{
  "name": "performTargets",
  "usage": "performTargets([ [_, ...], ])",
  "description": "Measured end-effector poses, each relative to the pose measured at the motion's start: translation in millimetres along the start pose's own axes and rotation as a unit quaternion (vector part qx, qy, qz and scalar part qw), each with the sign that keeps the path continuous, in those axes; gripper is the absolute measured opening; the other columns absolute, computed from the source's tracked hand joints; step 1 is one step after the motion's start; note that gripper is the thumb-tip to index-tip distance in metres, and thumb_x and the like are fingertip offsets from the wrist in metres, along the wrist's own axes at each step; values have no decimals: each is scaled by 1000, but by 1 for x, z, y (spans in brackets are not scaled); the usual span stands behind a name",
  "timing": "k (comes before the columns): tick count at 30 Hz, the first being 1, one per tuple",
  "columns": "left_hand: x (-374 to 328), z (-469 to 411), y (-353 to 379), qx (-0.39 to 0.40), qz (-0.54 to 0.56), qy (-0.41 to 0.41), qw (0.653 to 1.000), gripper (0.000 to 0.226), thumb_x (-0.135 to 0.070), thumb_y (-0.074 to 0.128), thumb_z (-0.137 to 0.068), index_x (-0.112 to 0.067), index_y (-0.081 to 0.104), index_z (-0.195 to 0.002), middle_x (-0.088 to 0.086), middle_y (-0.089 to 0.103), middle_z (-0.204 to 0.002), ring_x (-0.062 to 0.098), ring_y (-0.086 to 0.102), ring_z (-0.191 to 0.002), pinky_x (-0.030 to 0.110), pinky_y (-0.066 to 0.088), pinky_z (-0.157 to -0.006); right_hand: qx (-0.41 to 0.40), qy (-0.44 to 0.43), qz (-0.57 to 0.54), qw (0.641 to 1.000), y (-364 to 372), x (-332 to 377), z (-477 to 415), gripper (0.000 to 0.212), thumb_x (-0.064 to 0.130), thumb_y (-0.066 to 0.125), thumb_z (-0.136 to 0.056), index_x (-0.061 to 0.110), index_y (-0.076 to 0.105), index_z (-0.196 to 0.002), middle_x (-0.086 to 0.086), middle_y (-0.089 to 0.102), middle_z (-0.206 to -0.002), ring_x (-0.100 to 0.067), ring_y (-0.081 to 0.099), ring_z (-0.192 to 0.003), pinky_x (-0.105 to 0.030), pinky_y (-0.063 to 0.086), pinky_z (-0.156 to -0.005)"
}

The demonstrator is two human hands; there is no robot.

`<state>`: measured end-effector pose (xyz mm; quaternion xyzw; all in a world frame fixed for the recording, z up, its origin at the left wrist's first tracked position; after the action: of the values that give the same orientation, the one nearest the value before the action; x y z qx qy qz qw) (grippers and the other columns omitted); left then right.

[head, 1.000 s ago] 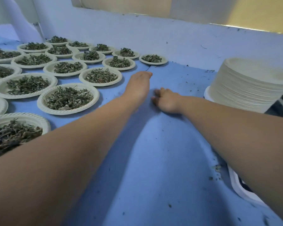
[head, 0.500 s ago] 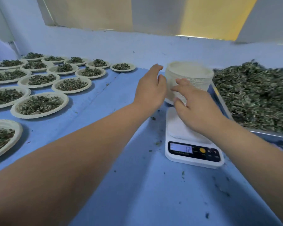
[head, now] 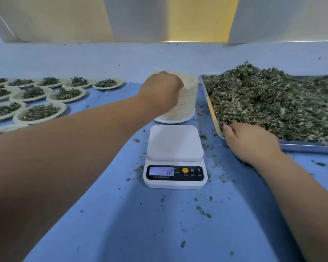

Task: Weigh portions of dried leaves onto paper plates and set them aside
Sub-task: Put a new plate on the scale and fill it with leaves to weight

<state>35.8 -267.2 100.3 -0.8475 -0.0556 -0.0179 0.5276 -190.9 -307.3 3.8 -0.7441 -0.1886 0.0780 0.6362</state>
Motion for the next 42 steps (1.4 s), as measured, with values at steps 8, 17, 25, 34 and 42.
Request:
performTargets([
  [8,-15,-10,-6,58,-141,40,988,17,6,48,-88,-7,60,-88,8,39,-70,26,41,-59,34,32,-56,-77,-23,-4,997,0,9,2,39,42,29,-105,19,59,-94,3,55,-66,-16,48,-56,-31,28,-56],
  [17,-15,-11,-4,66,-164,71,982,14,5,49,-88,-6,58,-88,7,36,-70,22,35,-55,29,23,-49,-198,-7,-217,956,-11,-2,7,20,16,59,-92,23,65,-110,6,57,-61,-13,55,-59,-28,40,-59],
  [25,-11,-17,-3,51,-137,68,987,16,2,49,-91,-7,61,-86,7,42,-69,23,41,-58,31,31,-51,-184,-2,-210,960,-10,-1,7,24,22,57,-89,34,52,-110,8,56,-65,-9,53,-60,-27,35,-52],
  [34,-8,-19,-3,37,-120,73,989,19,2,48,-89,-6,64,-83,11,53,-73,36,60,-78,30,34,-55,-253,-19,-271,929,-22,-4,12,26,13,59,-91,24,74,-110,9,52,-52,-14,59,-63,-42,52,-95],
  [42,-7,-17,-2,41,-94,71,992,17,-4,49,-90,-13,58,-79,5,46,-71,34,55,-79,34,37,-59,-213,22,-314,925,-16,-9,8,31,3,55,-82,32,66,-86,13,66,-63,-2,63,-64,-18,51,-67],
])
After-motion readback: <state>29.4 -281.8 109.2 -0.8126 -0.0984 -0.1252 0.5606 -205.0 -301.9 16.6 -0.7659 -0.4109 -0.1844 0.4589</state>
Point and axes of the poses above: each hand's wrist, its own z-axis away from the middle knuckle, its own y-axis out of the palm, x = y × z, the point moved 6 cm from there along -z, towards the middle knuckle
